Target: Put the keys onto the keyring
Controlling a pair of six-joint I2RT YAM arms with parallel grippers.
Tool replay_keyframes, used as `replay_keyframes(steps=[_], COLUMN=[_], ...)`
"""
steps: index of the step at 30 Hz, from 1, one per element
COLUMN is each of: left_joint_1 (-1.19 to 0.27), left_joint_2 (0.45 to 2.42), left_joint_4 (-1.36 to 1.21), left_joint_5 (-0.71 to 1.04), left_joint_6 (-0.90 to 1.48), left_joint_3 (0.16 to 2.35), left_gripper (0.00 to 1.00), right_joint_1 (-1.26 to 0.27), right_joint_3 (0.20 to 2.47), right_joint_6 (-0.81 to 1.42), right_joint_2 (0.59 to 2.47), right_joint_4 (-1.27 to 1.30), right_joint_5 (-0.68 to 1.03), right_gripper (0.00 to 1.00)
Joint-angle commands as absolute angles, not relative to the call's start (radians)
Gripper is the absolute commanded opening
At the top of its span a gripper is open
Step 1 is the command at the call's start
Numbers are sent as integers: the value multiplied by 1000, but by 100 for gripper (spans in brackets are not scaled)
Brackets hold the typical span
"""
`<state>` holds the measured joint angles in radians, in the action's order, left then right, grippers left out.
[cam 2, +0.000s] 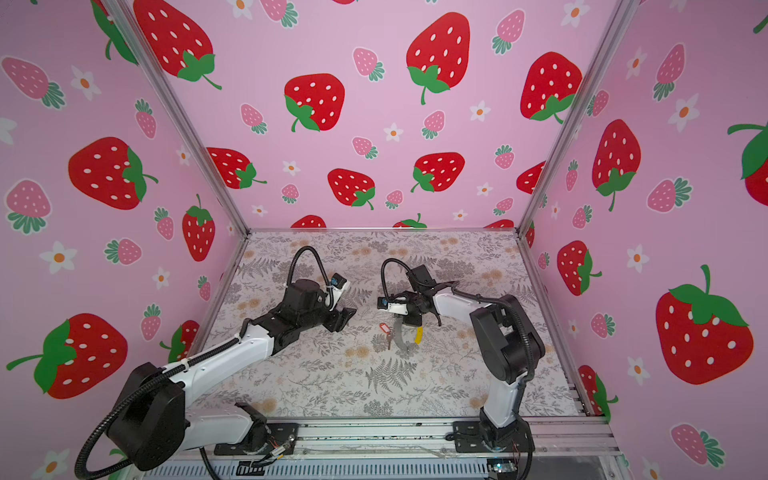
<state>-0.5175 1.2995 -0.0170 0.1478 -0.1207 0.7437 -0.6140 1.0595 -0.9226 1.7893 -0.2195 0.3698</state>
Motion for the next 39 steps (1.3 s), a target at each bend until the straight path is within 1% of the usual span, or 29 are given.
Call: replay_keyframes(steps=[1,6,8,12,18,23,28,33,36,39], left_joint_1=[-522,-522,-522,-540,-600,-630,-638,-647,-655,-661], left_joint_2=[1282,1242,1231,1215,1187,1159,1149,1146,1140,1144], left_joint_4=[-13,-40,-50,-84,-140,-98,-30,9,31,31], left_joint_5=[159,179,193,267,325,322,305,336,378,379], left_joint_6=[-106,-89,-85,-92,-228,-372,-474,-530,-553,-566], left_joint_3=[783,769,769,765,758,799,867,912,918,913], left_gripper=[70,70,68,67,63,60,55,54,53,52], right_joint_1=[-636,-663,-675,-698,-707,-707,-707,-707,-707,-707], right_joint_3=[1002,895,852,753,683,701,731,766,781,782], right_joint_6=[-918,-882,-865,-808,-738,-721,-706,-688,-676,-671], right_joint_2=[1710,1589,1535,1422,1271,1214,1195,1194,1194,1187], right_joint_4=[-135,6,68,220,353,359,354,335,312,303], right_joint_5=[330,284,274,262,334,430,510,569,587,596], right_gripper=[1,1,1,1,1,1,2,2,2,2])
